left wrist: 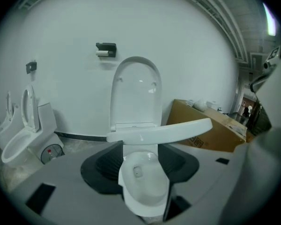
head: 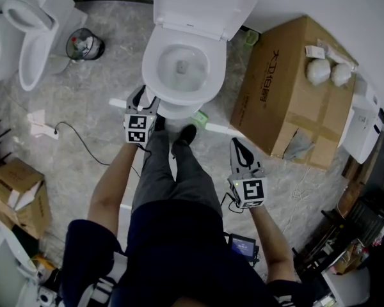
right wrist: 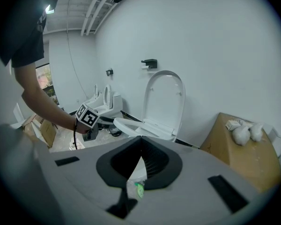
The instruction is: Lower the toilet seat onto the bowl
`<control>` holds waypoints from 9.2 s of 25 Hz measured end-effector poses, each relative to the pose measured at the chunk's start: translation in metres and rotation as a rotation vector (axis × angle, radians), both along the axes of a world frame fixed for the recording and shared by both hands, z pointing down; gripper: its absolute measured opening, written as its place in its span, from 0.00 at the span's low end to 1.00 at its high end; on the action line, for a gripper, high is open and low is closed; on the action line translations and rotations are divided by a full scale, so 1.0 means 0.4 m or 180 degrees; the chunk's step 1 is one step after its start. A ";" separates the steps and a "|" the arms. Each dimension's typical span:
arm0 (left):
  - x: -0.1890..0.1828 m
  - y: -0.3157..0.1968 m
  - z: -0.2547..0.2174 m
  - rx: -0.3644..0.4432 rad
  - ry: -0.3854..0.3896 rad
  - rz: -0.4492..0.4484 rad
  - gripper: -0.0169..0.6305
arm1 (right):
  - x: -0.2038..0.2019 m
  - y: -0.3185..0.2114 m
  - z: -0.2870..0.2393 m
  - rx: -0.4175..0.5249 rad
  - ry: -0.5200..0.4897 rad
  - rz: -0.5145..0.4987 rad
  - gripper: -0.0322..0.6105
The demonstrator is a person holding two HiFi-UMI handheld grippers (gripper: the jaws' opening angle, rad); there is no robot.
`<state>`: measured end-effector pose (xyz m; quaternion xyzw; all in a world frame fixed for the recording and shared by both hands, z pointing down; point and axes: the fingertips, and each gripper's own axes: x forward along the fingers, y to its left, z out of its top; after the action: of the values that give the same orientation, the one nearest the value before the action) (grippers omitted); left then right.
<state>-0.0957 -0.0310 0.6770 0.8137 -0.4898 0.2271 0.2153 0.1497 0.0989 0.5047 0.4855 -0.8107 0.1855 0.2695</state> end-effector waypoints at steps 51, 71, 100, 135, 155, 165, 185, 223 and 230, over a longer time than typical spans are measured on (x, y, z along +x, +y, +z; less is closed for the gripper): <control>-0.016 0.067 0.052 -0.1222 0.3221 -0.0654 0.25 | -0.031 -0.013 0.062 -0.0210 0.0083 -0.0182 0.08; -0.017 0.090 0.059 -0.1412 0.3781 -0.0761 0.24 | -0.034 -0.011 0.073 -0.0244 0.0096 -0.0223 0.08; -0.028 0.093 0.089 -0.1433 0.4061 -0.1059 0.26 | -0.062 0.004 0.111 -0.0349 0.0122 -0.0314 0.08; -0.064 0.201 0.344 -0.1853 0.3240 -0.1154 0.24 | -0.124 0.032 0.200 -0.0432 0.0061 -0.0418 0.08; -0.071 0.243 0.518 -0.2080 0.3163 -0.1180 0.23 | -0.156 0.053 0.279 -0.0585 0.0045 -0.0448 0.08; -0.070 0.254 0.596 -0.2172 0.3082 -0.1188 0.23 | -0.164 0.055 0.315 -0.0638 0.0028 -0.0459 0.08; -0.071 0.262 0.704 -0.2278 0.3000 -0.1337 0.23 | -0.168 0.069 0.378 -0.0786 -0.0002 -0.0425 0.08; -0.073 0.263 0.717 -0.2026 0.1674 -0.1774 0.22 | -0.196 0.075 0.394 -0.0900 -0.0180 -0.0453 0.08; -0.075 0.265 0.711 -0.1928 0.1421 -0.1918 0.20 | -0.195 0.062 0.392 -0.0897 -0.0222 -0.0437 0.08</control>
<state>-0.1256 0.0748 0.9615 0.5652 -0.5574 0.1067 0.5987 0.0718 0.1237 0.6615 0.3796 -0.8168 0.2953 0.3187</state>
